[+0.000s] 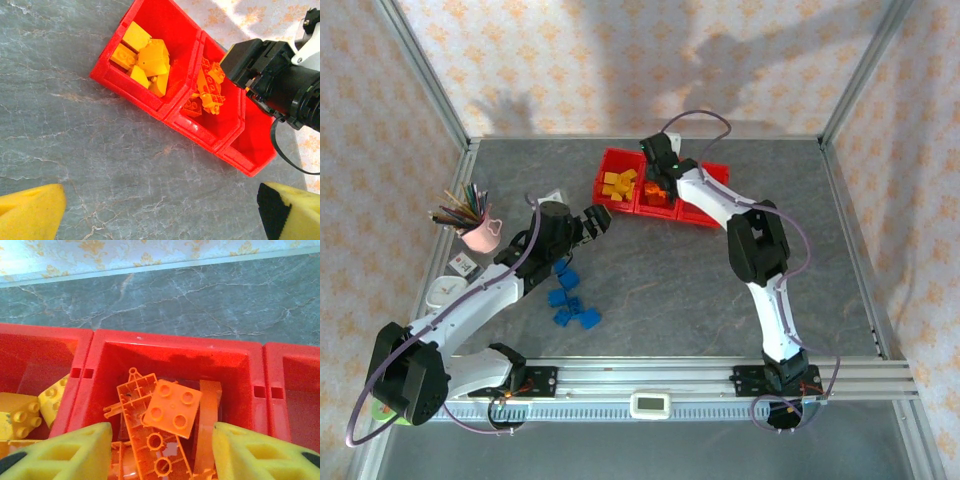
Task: Sort the legos into containers by color
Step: Place the lego in the container, then pick up the lego from the middle-left of the table.
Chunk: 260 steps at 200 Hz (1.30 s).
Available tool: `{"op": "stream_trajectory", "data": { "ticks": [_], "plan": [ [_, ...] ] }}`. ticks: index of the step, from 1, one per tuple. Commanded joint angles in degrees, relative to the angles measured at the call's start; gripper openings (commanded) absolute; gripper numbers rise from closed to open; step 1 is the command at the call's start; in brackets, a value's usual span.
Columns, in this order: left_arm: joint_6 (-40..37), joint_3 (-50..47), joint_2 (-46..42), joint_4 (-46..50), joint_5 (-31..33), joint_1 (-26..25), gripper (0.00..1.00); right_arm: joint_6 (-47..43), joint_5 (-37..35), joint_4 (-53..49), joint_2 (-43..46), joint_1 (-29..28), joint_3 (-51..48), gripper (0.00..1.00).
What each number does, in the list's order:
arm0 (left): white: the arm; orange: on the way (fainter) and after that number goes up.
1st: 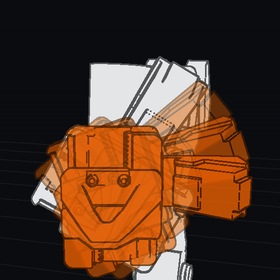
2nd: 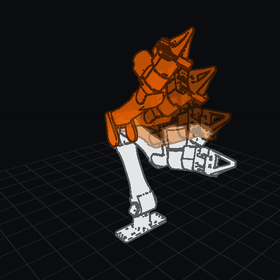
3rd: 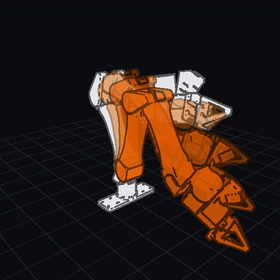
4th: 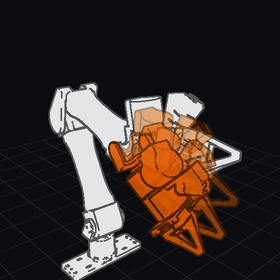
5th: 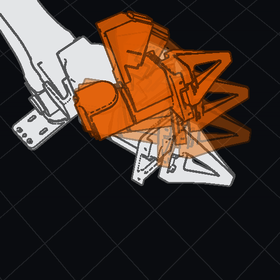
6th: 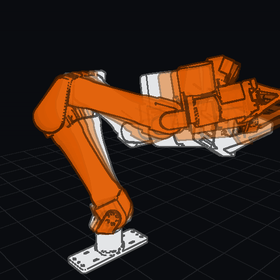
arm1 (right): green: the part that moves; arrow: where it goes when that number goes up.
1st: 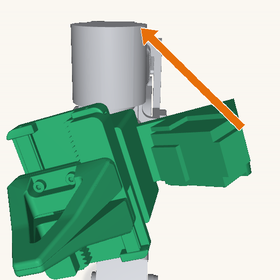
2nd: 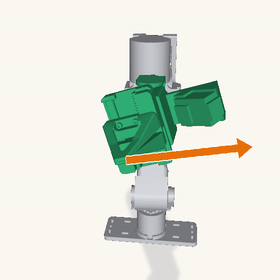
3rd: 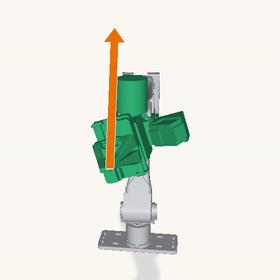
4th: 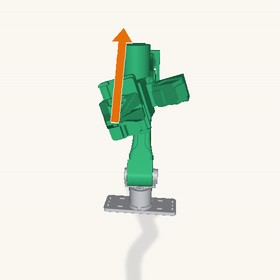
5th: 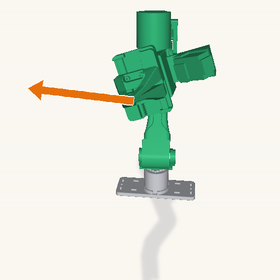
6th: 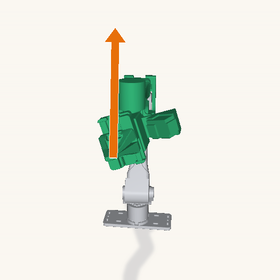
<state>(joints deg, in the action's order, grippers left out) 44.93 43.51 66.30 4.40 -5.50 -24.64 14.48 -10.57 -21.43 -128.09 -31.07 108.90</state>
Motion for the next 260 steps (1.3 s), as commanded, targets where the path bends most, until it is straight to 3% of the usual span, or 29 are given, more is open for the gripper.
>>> {"op": "stream_trajectory", "data": {
  "ticks": [1,72,127,207,260],
  "plan": [
    [-0.7,1.3,-0.7,-1.9,-0.5,0.6,0.99,-1.5,3.0,-1.0,3.7,-0.6,-0.7,0.56],
    [-0.8,-2.3,-9.0,3.6,1.0,2.4,0.99,-3.2,7.6,6.6,21.0,-9.2,-23.9,0.66],
    [-0.6,-5.5,-19.1,13.1,6.2,3.3,0.99,-0.4,13.0,12.3,28.2,-18.1,-37.1,0.73],
    [2.6,-6.3,-28.5,23.8,11.7,3.5,0.99,-1.4,13.2,13.0,18.6,-29.7,-31.4,0.82],
    [5.5,-5.9,-33.5,28.5,16.1,3.5,0.99,-1.3,13.9,11.6,7.5,-31.2,-20.0,0.86]
  ]
}}
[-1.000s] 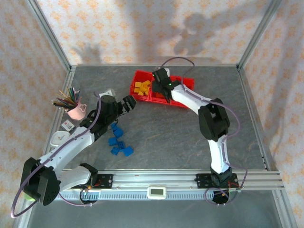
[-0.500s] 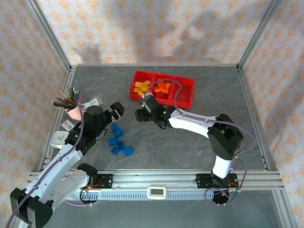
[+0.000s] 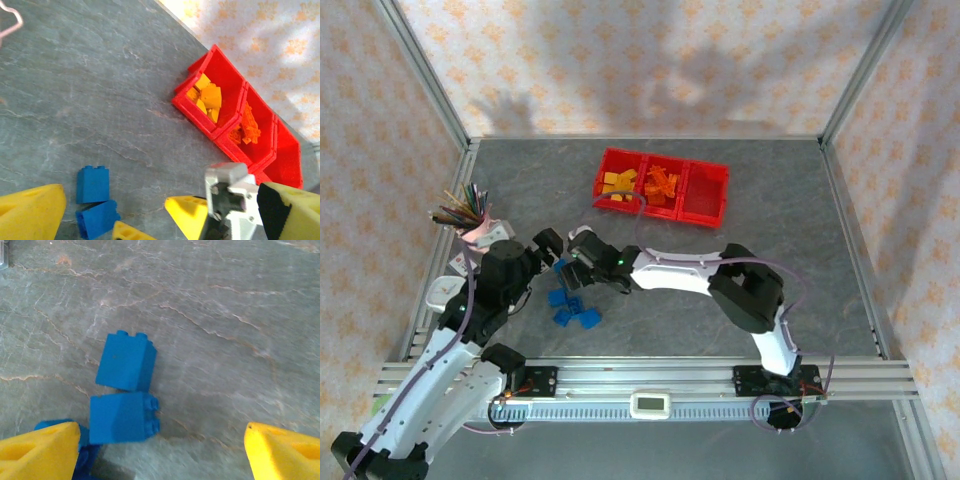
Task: Sort the legos into containers by color
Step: Pick up the lego from the middle-left of the table.
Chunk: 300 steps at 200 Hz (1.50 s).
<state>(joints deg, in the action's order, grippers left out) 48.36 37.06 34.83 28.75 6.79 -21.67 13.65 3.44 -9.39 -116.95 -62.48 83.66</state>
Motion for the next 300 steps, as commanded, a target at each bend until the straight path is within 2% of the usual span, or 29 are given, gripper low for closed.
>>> {"op": "stream_trajectory", "data": {
  "ticks": [1,39,65,118,183,208,235,272,300],
  "plan": [
    [2.1,0.6,-2.1,4.2,3.8,0.6,0.99,-0.6,0.0,-0.6,-3.9,0.2,5.6,0.86],
    [2.8,0.9,-3.6,5.9,5.5,0.6,0.99,-1.9,-0.2,-4.7,-11.1,0.1,14.7,0.85],
    [2.9,0.8,-3.8,6.2,5.7,0.6,0.99,-2.7,0.1,-6.6,-14.5,0.1,18.6,0.8],
    [2.7,0.6,-3.6,5.6,5.7,0.6,0.99,-3.4,-1.4,-8.9,-19.0,0.1,24.2,0.63],
    [2.3,0.5,-3.4,5.5,5.4,0.6,0.99,-3.4,-2.4,-11.5,-21.6,0.4,28.8,0.36],
    [2.1,0.6,-3.3,5.0,4.8,0.6,0.99,-2.9,-1.8,-11.7,-19.9,0.7,28.8,0.3],
    [1.7,1.3,-2.8,4.1,3.8,0.6,0.99,-1.3,-1.8,-12.3,-15.5,1.7,26.9,0.29],
    [0.5,2.4,-0.7,0.8,0.3,0.6,0.99,2.5,-1.1,-8.9,-4.4,5.2,15.8,0.29],
    [-0.8,2.1,2.0,-4.4,-4.7,0.6,0.99,6.1,-2.5,-6.1,5.4,9.3,4.2,0.3]
  ]
}}
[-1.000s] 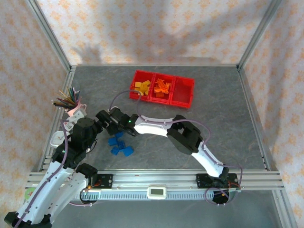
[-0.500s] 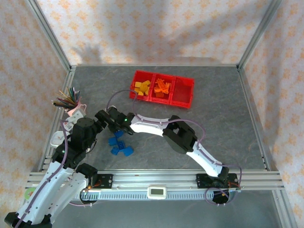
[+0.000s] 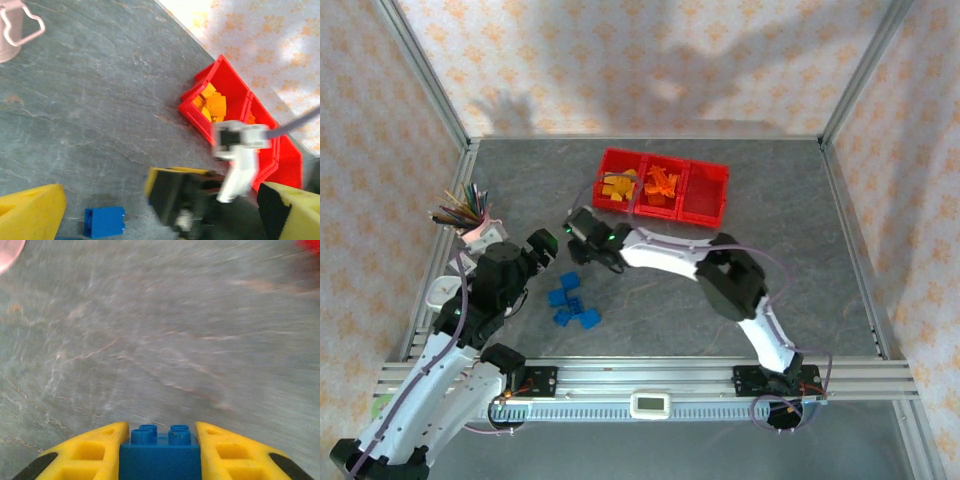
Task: Sort the legos into containers by color
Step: Pick up the lego from the middle-left of the table, then place the lego in the container.
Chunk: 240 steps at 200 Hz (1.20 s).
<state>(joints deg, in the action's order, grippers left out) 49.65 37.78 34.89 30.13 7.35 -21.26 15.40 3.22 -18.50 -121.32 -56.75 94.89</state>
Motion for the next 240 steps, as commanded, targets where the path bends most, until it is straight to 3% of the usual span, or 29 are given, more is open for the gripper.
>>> {"op": "stream_trajectory", "data": {
  "ticks": [1,65,116,156,185,214,240],
  "plan": [
    [-2.1,1.3,2.1,-6.0,-5.5,0.2,0.99,4.6,-2.4,3.1,10.0,3.8,-7.3,0.3],
    [-5.8,0.6,13.0,-20.9,-20.6,0.0,0.99,9.0,-9.1,2.9,26.3,19.3,-24.8,0.31],
    [-7.1,1.9,21.8,-27.6,-22.5,-4.1,0.99,6.1,-9.1,4.4,23.1,30.9,-24.2,0.32],
    [-6.8,3.9,28.0,-30.4,-21.9,-8.2,0.99,2.6,-10.2,5.6,14.7,33.9,-16.8,0.32],
    [-6.9,5.0,30.3,-30.8,-21.8,-8.9,0.99,1.3,-8.9,5.6,9.5,35.6,-12.1,0.38],
    [-7.2,5.2,30.5,-30.9,-20.8,-8.9,0.99,0.6,-9.2,5.1,8.4,35.7,-9.8,0.49],
    [-7.5,5.3,30.3,-30.5,-20.2,-8.9,0.99,0.0,-6.7,5.2,10.1,35.7,-10.1,0.53]
  ]
}}
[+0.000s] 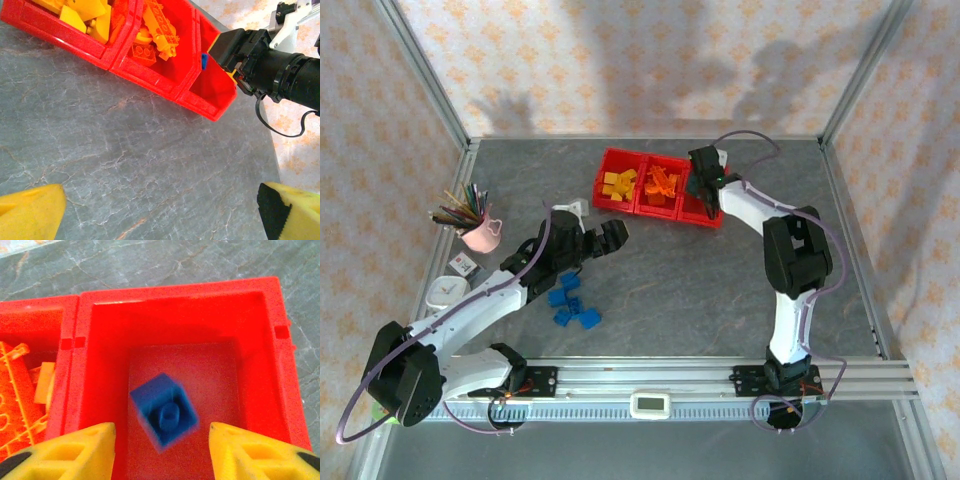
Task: Sort the legos into containers by color
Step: Place the lego in the container, then pick up the lego from the middle-left of the table.
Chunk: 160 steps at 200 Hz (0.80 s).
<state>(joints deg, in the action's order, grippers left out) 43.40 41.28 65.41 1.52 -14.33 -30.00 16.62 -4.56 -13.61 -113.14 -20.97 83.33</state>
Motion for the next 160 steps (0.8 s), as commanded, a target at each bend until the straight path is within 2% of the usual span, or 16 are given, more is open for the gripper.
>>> {"op": "stream_trajectory", "data": {
  "ticks": [1,41,90,160],
  "plan": [
    [-1.3,1.7,-0.2,-1.9,1.5,-0.1,0.99,-1.2,1.2,0.3,2.0,-0.1,1.4,0.53],
    [-2.1,1.8,-3.1,1.3,5.8,-0.1,0.99,-0.9,2.9,0.1,8.3,-3.6,-3.0,0.57],
    [-2.8,1.2,-7.7,6.9,10.0,0.1,0.99,1.1,3.9,0.2,15.0,-12.6,-10.1,0.63],
    [-0.1,-2.3,-17.5,15.4,16.5,0.7,0.99,4.3,5.7,1.0,13.9,-27.1,-11.0,0.68]
  ]
}}
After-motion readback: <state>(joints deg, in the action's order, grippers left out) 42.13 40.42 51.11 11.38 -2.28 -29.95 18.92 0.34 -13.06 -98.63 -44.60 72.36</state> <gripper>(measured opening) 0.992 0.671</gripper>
